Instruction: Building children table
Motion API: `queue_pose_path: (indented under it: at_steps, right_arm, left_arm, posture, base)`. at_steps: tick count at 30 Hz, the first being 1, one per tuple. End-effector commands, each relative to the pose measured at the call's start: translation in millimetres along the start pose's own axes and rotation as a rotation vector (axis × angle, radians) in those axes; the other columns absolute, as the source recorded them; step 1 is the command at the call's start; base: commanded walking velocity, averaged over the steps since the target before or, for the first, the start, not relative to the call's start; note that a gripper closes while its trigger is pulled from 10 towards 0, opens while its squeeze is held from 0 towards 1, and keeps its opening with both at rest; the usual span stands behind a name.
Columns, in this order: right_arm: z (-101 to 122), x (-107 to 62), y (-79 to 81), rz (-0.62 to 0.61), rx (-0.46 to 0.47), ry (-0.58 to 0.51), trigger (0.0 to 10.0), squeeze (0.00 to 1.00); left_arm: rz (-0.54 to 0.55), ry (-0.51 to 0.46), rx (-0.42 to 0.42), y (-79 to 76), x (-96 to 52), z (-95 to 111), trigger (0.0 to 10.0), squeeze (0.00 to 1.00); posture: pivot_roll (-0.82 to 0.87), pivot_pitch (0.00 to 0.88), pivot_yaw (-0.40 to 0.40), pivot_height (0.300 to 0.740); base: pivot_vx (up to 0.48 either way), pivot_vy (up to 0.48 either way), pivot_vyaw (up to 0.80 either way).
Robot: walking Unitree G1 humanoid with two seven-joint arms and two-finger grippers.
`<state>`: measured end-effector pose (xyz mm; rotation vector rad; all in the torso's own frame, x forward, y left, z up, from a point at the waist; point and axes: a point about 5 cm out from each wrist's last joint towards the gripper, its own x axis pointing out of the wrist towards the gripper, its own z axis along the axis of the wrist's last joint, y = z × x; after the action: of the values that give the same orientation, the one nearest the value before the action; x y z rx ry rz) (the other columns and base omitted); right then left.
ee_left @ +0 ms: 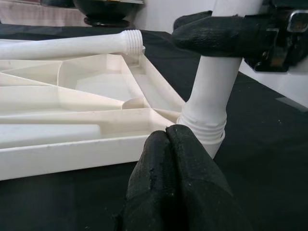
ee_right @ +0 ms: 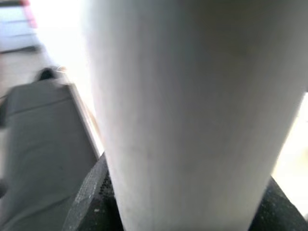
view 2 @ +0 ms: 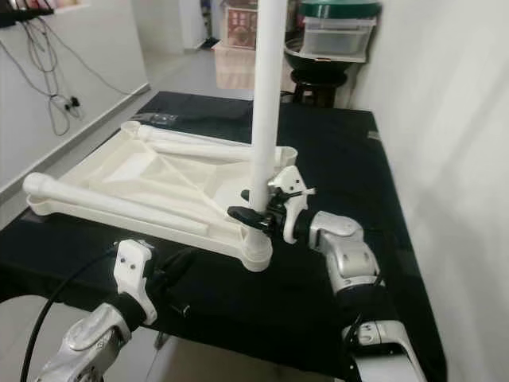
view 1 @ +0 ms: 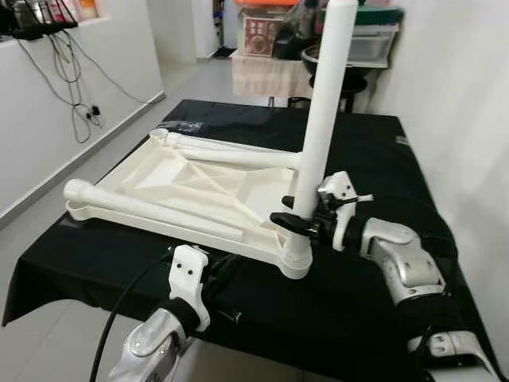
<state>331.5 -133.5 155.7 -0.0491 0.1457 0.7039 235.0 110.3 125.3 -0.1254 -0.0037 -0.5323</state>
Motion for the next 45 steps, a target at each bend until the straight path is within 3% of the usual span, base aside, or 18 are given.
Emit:
queue_pose_path:
  at_steps: [1, 5, 9, 10, 13, 14, 16, 17, 20, 22, 23, 24, 25, 33, 34, 36, 37, 45]
  right_arm:
    - [-45, -2.5, -0.3, -0.279, 0.092, 0.211, 0.0, 0.00]
    - [-45, 4.4, -3.5, -0.352, 0.086, 0.205, 0.0, 0.00]
    - [-44, 6.8, 4.7, -0.364, 0.085, 0.198, 0.0, 0.00]
    - [-42, 8.1, 7.5, -0.352, 0.081, 0.187, 2.6, 0.00]
    - [-40, 9.0, 9.2, -0.343, 0.077, 0.179, 2.6, 0.00]
    - [-35, 10.6, 12.6, -0.297, 0.080, 0.159, 10.0, 0.93]
    - [-31, 11.6, 14.9, -0.265, 0.083, 0.144, 10.0, 0.93]
    - [-23, 15.1, 16.9, -0.187, 0.100, 0.099, 10.0, 1.00]
    - [-15, 18.0, 18.7, -0.114, 0.115, 0.048, 10.0, 1.00]
    - [-2, 20.4, 16.6, 0.002, 0.112, -0.022, 10.0, 1.00]
    - [3, 20.4, 13.1, 0.057, 0.101, -0.039, 10.0, 0.80]
    - [6, 20.1, 10.6, 0.090, 0.094, -0.046, 10.0, 0.80]
    - [8, 19.3, 8.5, 0.144, 0.082, -0.050, 10.0, 0.00]
    - [11, 17.2, 1.7, 0.261, 0.026, -0.028, 10.0, 0.00]
    - [13, 18.0, -3.7, 0.281, 0.011, -0.020, 9.3, 0.00]
    - [13, 18.0, -3.7, 0.281, 0.011, -0.020, 9.3, 0.00]
    - [17, 18.5, -9.0, 0.304, 0.018, -0.026, 0.0, 0.00]
    - [20, 12.4, -14.6, 0.448, 0.026, -0.043, 0.0, 0.00]
  left_arm:
    - [0.005, 0.018, 0.004, 3.6, -2.1, -1, 10.0, 0.00]
    - [0.002, 0.025, 0.004, 4.8, -1.5, -2, 10.0, 0.00]
    - [0.015, 0.021, 0.007, 5.6, -1.1, -1, 10.0, 0.00]
    - [0.017, 0.019, 0.007, 5.7, -0.7, -1, 10.0, 0.00]
    - [0.018, 0.018, 0.006, 5.8, -0.5, -1, 10.0, 0.00]
    - [0.016, 0.019, 0.004, 5.4, 0.1, -1, 10.0, 0.00]
    - [0.014, 0.019, 0.002, 5.2, 0.5, -1, 10.0, 0.00]
    - [0.012, 0.019, 0.001, 4.8, 0.9, -1, 10.0, 0.00]
    - [0.011, 0.019, -0.001, 4.5, 1.4, -1, 10.0, 0.00]
    - [0.010, 0.018, -0.002, 4.3, 2.0, -2, 10.0, 0.00]
    - [0.010, 0.017, -0.003, 4.3, 2.4, -2, 10.0, 0.00]
    - [0.010, 0.017, -0.003, 4.3, 2.6, -2, 10.0, 0.00]
    - [0.010, 0.016, -0.004, 4.1, 3.0, -2, 10.0, 0.00]
    - [0.010, 0.015, -0.004, 3.3, 3.7, -2, 10.0, 0.00]
    - [0.010, 0.014, -0.004, 3.0, 3.7, -2, 10.0, 0.00]
    - [0.010, 0.014, -0.004, 3.0, 3.7, -2, 10.0, 0.00]
    - [0.010, 0.014, -0.003, 2.8, 3.8, -1, 10.0, 0.00]
    - [0.011, 0.015, -0.003, 2.4, 3.5, -1, 10.0, 0.00]
  posture:
    - [0.01, 0.000, -0.016, 0.740]
    - [0.01, 0.000, -0.016, 0.740]
    - [0.01, 0.000, -0.014, 0.740]
    - [0.01, 0.000, -0.016, 0.740]
    - [0.01, 0.000, -0.016, 0.740]
    - [0.01, 0.000, -0.012, 0.740]
    - [0.01, 0.000, -0.012, 0.740]
    - [0.01, 0.000, -0.012, 0.740]
    - [0.01, 0.000, -0.011, 0.740]
    - [0.01, 0.000, -0.011, 0.740]
    - [0.01, 0.000, -0.013, 0.740]
    - [0.01, 0.000, -0.013, 0.740]
    - [0.01, 0.000, -0.018, 0.740]
    - [0.02, 0.000, -0.025, 0.740]
    - [0.02, 0.000, -0.024, 0.740]
    - [0.02, 0.000, -0.024, 0.740]
    - [0.02, 0.000, -0.025, 0.740]
    - [0.02, 0.000, -0.027, 0.740]
  base:
    - [0.000, 0.000, 0.00]
    - [0.000, 0.000, 0.00]
    - [0.000, 0.000, 0.00]
    - [0.000, 0.000, 0.00]
    - [0.000, 0.000, 0.00]
    - [0.000, 0.000, 0.00]
    - [0.000, 0.000, 0.00]
    - [0.000, 0.000, 0.00]
    - [0.000, 0.000, 0.00]
    - [0.000, 0.000, 0.00]
    - [0.000, 0.000, 0.00]
    - [0.000, 0.000, 0.00]
    - [0.000, 0.000, 0.00]
    - [0.000, 0.000, 0.00]
    - [0.000, 0.000, 0.00]
    - [0.000, 0.000, 0.00]
    - [0.000, 0.000, 0.00]
    - [0.000, 0.000, 0.00]
